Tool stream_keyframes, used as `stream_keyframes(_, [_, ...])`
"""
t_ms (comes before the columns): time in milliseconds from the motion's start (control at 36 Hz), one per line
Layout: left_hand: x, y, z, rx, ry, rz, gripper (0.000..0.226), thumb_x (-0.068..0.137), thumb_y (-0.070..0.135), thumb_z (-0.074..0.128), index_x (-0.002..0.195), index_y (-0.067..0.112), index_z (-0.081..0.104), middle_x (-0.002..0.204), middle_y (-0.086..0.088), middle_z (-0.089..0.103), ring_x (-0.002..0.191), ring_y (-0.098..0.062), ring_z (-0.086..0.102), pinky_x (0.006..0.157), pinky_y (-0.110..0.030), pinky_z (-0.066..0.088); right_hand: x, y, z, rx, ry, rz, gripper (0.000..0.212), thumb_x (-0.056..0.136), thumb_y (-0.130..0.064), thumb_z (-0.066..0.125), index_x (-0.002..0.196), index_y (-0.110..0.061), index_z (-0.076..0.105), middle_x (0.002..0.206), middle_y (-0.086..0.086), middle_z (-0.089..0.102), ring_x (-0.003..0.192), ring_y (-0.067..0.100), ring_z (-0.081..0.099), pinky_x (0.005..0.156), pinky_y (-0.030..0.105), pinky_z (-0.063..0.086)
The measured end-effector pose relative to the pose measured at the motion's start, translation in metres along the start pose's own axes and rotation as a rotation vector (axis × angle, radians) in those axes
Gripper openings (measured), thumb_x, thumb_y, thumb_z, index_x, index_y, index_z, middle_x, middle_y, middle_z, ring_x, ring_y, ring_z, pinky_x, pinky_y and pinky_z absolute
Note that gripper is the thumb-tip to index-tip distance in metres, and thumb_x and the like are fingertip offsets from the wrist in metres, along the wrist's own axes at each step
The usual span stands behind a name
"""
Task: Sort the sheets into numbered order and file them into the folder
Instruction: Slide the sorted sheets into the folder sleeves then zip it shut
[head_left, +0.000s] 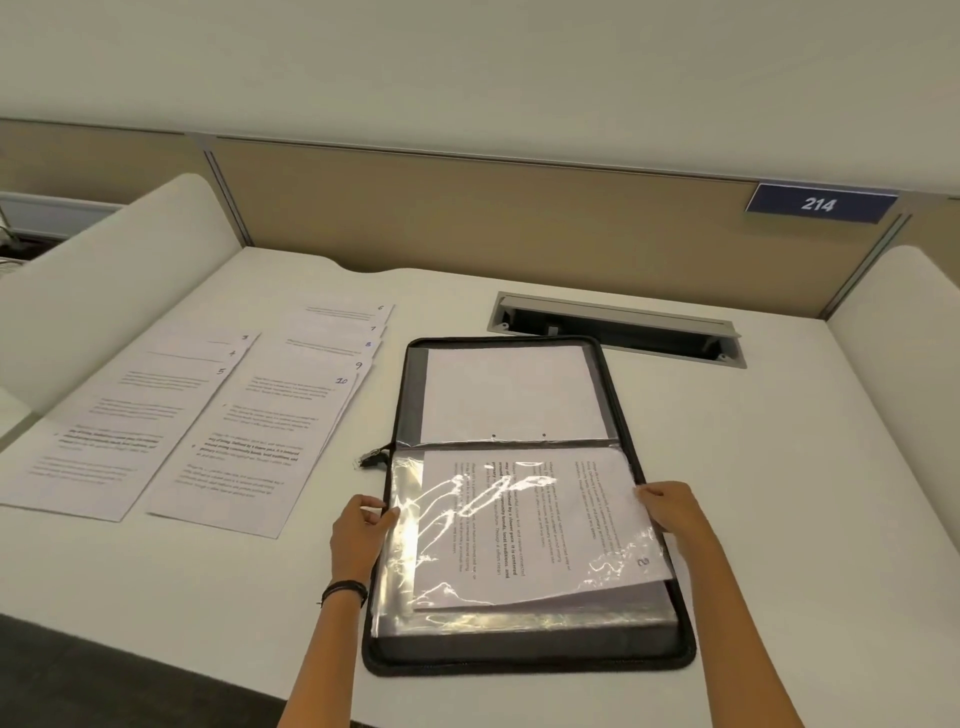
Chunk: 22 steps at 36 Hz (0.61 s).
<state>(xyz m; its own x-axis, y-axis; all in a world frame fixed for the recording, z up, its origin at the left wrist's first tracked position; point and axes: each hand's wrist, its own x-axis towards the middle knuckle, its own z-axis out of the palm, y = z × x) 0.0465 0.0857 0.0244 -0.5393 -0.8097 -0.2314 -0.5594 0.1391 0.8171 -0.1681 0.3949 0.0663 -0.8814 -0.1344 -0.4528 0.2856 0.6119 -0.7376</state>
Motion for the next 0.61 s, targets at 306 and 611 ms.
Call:
stream_keyframes(306, [0.009,0.001,-0.004,0.024,-0.061,0.020,0.012,0.085,0.020,0.070,0.080,0.018,0.059,0.075,-0.002,0.061,0.073,-0.021,0.057,0.063,-0.026,0.041,-0.036,-0.014,-0.012,0.055,-0.039,0.037,0.039,0.095,-0.026,0.056,0.102,0.011,0.063,0.107,0.026,0.064,0.098,0.039,0.061,0.086,0.049,0.049])
stream_keyframes(611, [0.024,0.011,-0.007,0.063,-0.141,0.057,0.012,0.086,0.021,0.069,0.078,0.018,0.061,0.073,-0.003,0.061,0.068,-0.018,0.055,0.060,-0.023,0.040,-0.046,-0.015,-0.014,0.019,-0.119,0.121,0.038,0.091,-0.027,0.062,0.101,0.009,0.064,0.107,0.025,0.066,0.087,0.027,0.062,0.084,0.041,0.051])
